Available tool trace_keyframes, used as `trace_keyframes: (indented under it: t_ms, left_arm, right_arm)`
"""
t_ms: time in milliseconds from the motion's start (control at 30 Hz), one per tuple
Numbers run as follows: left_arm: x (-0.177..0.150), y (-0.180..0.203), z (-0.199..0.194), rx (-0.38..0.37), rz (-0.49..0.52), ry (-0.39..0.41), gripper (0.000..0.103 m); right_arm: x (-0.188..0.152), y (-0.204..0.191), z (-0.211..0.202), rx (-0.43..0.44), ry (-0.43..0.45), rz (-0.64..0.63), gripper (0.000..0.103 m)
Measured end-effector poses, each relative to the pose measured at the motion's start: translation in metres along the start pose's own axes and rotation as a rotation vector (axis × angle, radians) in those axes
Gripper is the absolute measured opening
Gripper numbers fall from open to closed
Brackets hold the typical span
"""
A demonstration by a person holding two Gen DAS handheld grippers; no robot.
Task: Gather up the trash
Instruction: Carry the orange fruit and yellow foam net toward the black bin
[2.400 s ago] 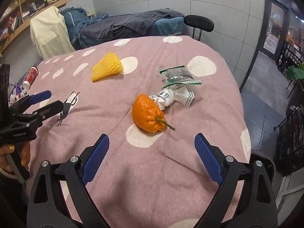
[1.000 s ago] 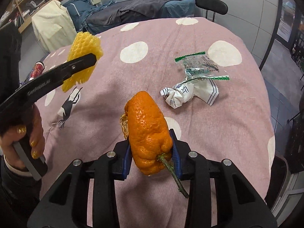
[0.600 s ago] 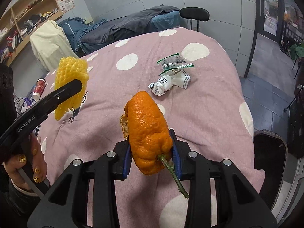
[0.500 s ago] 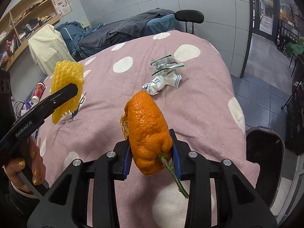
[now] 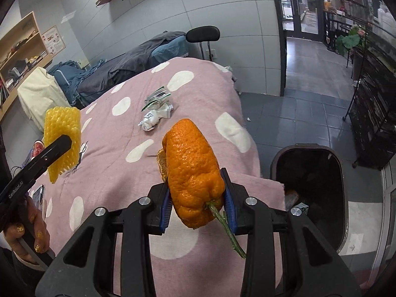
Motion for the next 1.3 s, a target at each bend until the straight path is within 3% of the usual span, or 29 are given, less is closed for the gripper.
trace_keyframes:
  t_ms: [433,900,1300]
  left_arm:
    - [-0.005,0.058,0.008,-0.119,0.061,-0.018,0.027]
    - [-0.020,0.115,0.025,-0.221,0.139,-0.068,0.027]
    - [-0.018,0.130,0.027,-0.249,0.154,-0.069,0.027]
  right_arm:
    - [-0.022,0.119,-0.011,-0.205,0.007,0.158,0.036]
    - [-0.090,0.214,0.041,-0.370,-0.140,0.296,0.036]
    - [-0.143,0.263,0.076,-0.471,-0.253,0.392,0.043]
Point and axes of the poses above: each gripper's, at about its wrist camera, not at the fingertips, and z roughly the way its jaws point, y to its right, x to its top, the point moved 9 cm from there along z, roughly the way its jaws point, and after that the axes turned 12 degrees about y, right-handed, at the moved point
